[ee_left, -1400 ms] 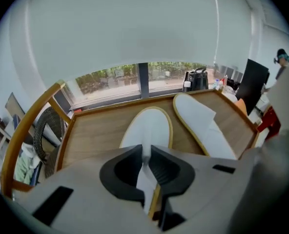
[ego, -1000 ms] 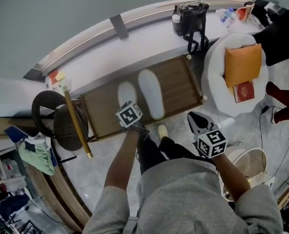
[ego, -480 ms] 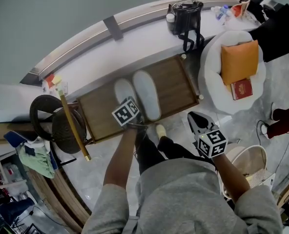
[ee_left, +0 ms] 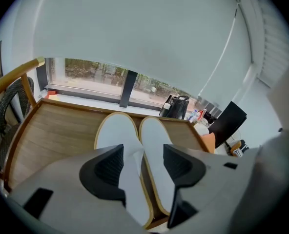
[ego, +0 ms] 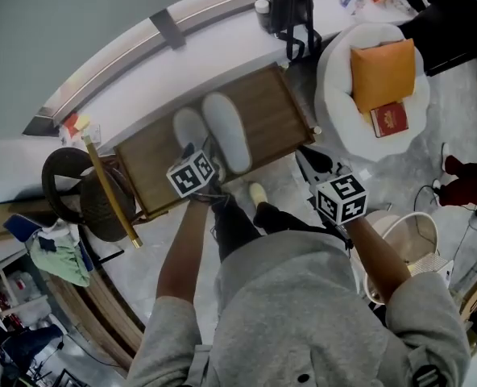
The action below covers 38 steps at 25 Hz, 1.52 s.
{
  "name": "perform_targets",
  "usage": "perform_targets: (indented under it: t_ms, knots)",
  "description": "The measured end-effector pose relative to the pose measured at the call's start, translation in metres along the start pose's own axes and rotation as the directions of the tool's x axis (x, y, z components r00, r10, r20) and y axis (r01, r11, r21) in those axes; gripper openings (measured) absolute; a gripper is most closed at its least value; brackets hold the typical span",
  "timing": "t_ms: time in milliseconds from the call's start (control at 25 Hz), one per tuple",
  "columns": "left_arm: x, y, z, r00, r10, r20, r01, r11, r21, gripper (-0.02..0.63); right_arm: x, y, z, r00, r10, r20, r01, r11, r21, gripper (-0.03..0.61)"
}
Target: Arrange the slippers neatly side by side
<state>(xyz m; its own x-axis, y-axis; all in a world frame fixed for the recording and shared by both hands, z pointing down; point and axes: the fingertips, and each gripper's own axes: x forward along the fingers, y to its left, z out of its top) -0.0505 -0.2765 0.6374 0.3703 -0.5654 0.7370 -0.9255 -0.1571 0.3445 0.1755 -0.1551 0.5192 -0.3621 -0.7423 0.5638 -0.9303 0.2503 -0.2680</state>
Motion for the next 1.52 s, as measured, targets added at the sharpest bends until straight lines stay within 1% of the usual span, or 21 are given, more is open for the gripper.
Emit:
perform_targets:
  t_ms: [160, 240, 280, 360, 440, 480, 520, 560, 640, 680, 760, 840, 1040, 1160, 1320, 1520]
  knots:
    - [-0.027, -0.009, 0.008, 0.999, -0.024, 0.04, 0.022, 0.998, 0.054, 0.252, -0.005, -0.004, 0.02, 0.999, 0.009, 0.034, -0.008, 1.0, -0.018, 0.037]
    - [-0.046, -0.017, 0.015, 0.995, -0.034, 0.094, 0.025, 0.995, 0.096, 0.252, -0.007, -0.003, 0.034, 0.998, 0.019, 0.059, -0.017, 0.999, -0.035, 0.037]
    - [-0.059, -0.022, 0.019, 0.991, -0.045, 0.128, 0.028, 0.991, 0.13, 0.252, -0.009, 0.0, 0.042, 0.997, 0.028, 0.075, -0.024, 0.999, -0.042, 0.037]
    - [-0.09, -0.038, 0.027, 0.977, -0.073, 0.202, 0.024, 0.973, 0.231, 0.25, -0.013, 0.007, 0.058, 0.993, 0.051, 0.107, -0.046, 0.998, -0.049, 0.037]
    - [-0.126, -0.052, 0.038, 0.957, -0.079, 0.28, -0.015, 0.948, 0.318, 0.236, -0.017, 0.017, 0.074, 0.988, 0.076, 0.136, -0.068, 0.996, -0.063, 0.037]
    - [-0.142, -0.054, 0.043, 0.948, -0.062, 0.312, -0.048, 0.941, 0.334, 0.177, -0.019, 0.023, 0.081, 0.985, 0.088, 0.148, -0.078, 0.994, -0.073, 0.037]
    - [-0.158, -0.054, 0.046, 0.941, -0.039, 0.335, -0.077, 0.942, 0.327, 0.076, -0.02, 0.029, 0.087, 0.982, 0.101, 0.16, -0.088, 0.993, -0.083, 0.037]
    - [-0.171, -0.053, 0.049, 0.937, -0.021, 0.348, -0.091, 0.948, 0.303, 0.032, -0.02, 0.035, 0.092, 0.979, 0.111, 0.17, -0.096, 0.991, -0.093, 0.037]
    - [-0.193, -0.051, 0.051, 0.93, -0.001, 0.369, -0.094, 0.966, 0.241, 0.025, -0.021, 0.044, 0.1, 0.975, 0.123, 0.187, -0.103, 0.988, -0.111, 0.038]
    - [-0.202, -0.049, 0.053, 0.922, 0.014, 0.386, -0.106, 0.97, 0.218, 0.021, -0.02, 0.047, 0.103, 0.973, 0.126, 0.193, -0.105, 0.987, -0.119, 0.037]
    - [-0.215, -0.046, 0.058, 0.907, 0.055, 0.418, -0.149, 0.969, 0.196, 0.015, -0.017, 0.051, 0.106, 0.971, 0.135, 0.197, -0.111, 0.986, -0.128, 0.037]
    - [-0.223, -0.045, 0.059, 0.899, 0.072, 0.433, -0.17, 0.967, 0.191, 0.015, -0.013, 0.054, 0.108, 0.97, 0.143, 0.198, -0.121, 0.985, -0.122, 0.037]
    - [-0.231, -0.042, 0.061, 0.893, 0.06, 0.446, -0.174, 0.96, 0.219, 0.015, -0.008, 0.06, 0.112, 0.965, 0.162, 0.204, -0.138, 0.983, -0.125, 0.037]
    - [-0.233, -0.035, 0.062, 0.891, 0.069, 0.449, -0.177, 0.963, 0.202, 0.015, -0.005, 0.062, 0.112, 0.965, 0.167, 0.204, -0.143, 0.981, -0.128, 0.038]
    - [-0.235, -0.031, 0.06, 0.893, 0.071, 0.445, -0.17, 0.968, 0.187, 0.015, -0.002, 0.068, 0.113, 0.964, 0.173, 0.203, -0.15, 0.98, -0.128, 0.038]
    - [-0.232, -0.028, 0.059, 0.898, 0.056, 0.437, -0.142, 0.976, 0.166, 0.015, 0.001, 0.07, 0.112, 0.964, 0.176, 0.2, -0.15, 0.979, -0.139, 0.038]
